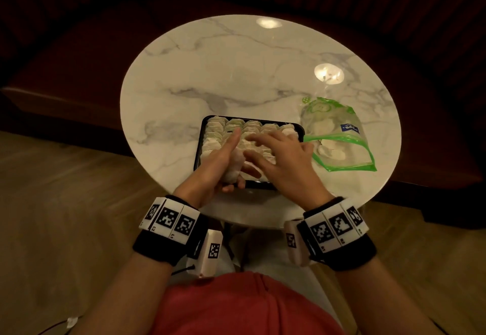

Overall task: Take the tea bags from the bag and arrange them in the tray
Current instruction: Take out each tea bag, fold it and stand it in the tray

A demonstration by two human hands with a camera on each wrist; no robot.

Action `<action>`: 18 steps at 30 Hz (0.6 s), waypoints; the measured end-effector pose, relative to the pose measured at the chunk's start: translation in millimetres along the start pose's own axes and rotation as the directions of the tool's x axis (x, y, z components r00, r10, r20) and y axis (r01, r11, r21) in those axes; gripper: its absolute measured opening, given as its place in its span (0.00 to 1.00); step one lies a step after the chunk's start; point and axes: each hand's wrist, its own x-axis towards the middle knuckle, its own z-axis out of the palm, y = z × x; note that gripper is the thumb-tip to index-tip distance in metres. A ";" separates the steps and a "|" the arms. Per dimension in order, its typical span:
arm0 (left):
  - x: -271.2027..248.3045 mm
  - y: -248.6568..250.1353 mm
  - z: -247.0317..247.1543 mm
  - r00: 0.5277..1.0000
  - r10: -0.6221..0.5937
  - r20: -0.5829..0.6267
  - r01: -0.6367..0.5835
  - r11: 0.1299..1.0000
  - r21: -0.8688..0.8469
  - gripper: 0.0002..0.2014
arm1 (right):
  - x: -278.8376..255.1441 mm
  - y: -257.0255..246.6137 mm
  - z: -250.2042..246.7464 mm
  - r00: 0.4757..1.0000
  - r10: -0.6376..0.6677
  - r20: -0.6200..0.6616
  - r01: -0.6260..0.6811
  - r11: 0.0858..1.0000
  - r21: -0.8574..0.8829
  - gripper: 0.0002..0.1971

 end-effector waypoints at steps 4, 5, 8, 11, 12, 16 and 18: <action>-7.2 1.5 1.5 1.000 0.007 0.028 -0.007 1.000 -0.006 0.37 | 4.3 -10.8 10.0 0.998 -0.049 0.051 0.045 0.997 0.068 0.09; -7.5 0.8 0.6 0.999 0.009 0.034 -0.009 1.000 -0.011 0.36 | 4.7 -10.5 11.1 0.998 -0.048 0.042 0.042 0.990 0.132 0.06; -6.8 -1.3 -4.7 0.999 0.023 0.045 -0.023 1.000 -0.006 0.38 | 4.5 -4.3 4.3 0.999 -0.036 -0.008 0.037 0.934 0.356 0.01; -2.7 0.7 -13.2 0.995 0.030 -0.094 -0.029 1.000 0.009 0.38 | 5.3 10.4 -9.2 1.000 0.013 0.006 -0.015 0.889 0.458 0.03; -2.1 2.1 -16.5 0.986 0.056 -0.160 -0.054 0.998 0.014 0.34 | 5.2 16.3 -14.1 0.999 0.040 0.017 -0.043 0.890 0.454 0.04; -0.8 0.5 -38.6 0.878 0.262 -0.401 -0.222 0.964 0.143 0.10 | 3.4 36.6 -27.0 0.994 0.090 0.069 -0.110 0.905 0.410 0.06; 0.7 -4.3 -52.1 0.803 0.369 -0.468 -0.233 0.917 0.325 0.05 | 2.4 43.2 -29.5 0.991 0.104 0.085 -0.130 0.908 0.399 0.05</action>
